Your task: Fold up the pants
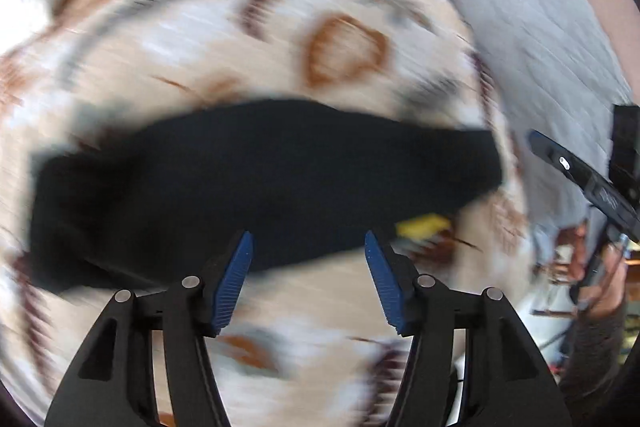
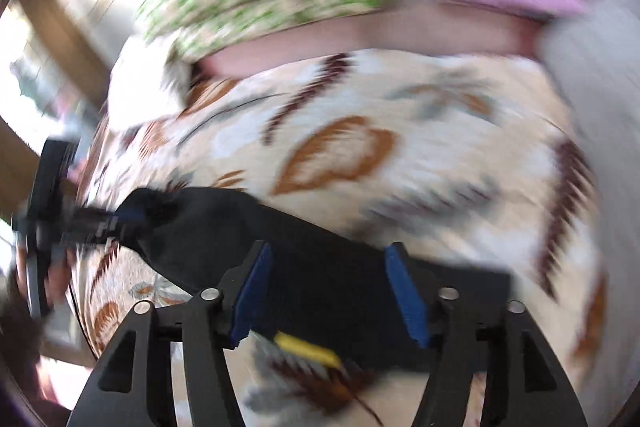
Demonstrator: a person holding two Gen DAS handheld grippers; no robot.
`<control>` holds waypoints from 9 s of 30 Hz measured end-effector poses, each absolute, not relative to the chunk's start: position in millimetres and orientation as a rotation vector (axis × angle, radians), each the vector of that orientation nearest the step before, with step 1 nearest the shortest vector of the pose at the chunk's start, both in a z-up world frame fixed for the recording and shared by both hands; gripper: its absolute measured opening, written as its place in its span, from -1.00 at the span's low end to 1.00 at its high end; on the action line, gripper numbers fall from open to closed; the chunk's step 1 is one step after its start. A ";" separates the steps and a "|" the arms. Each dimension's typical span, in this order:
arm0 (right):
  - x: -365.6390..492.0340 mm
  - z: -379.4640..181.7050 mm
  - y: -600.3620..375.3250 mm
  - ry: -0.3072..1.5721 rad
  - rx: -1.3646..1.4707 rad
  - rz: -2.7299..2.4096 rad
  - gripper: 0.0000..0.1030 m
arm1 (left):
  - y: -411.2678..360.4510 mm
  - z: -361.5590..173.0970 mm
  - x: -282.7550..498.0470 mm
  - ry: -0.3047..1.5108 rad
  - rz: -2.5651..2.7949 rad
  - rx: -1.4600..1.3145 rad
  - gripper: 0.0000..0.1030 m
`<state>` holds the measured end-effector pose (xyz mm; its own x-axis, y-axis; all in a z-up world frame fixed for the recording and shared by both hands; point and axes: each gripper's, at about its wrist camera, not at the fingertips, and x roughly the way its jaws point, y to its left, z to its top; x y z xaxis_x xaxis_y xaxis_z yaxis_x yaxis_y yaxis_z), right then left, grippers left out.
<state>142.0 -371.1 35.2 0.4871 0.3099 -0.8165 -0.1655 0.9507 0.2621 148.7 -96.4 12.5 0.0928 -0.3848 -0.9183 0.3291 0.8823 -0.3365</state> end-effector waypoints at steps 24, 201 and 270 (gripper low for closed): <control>91.7 -58.2 -545.0 0.981 0.742 0.212 0.24 | -224.8 -82.1 90.5 1.438 -0.279 -1.024 0.12; 83.2 -26.6 -35.3 0.964 0.152 0.451 0.37 | 230.3 -23.9 143.7 1.292 -0.075 -0.469 0.08; 106.3 -52.9 -51.5 0.901 0.180 0.502 -0.50 | 142.7 -67.4 195.1 1.311 -0.605 -1.018 -0.33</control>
<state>106.3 -51.5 -52.9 0.5149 0.4888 -0.7042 -0.3407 0.8705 0.3551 195.1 142.7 -67.4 0.2019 -0.8468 -0.4921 -0.1745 0.4633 -0.8689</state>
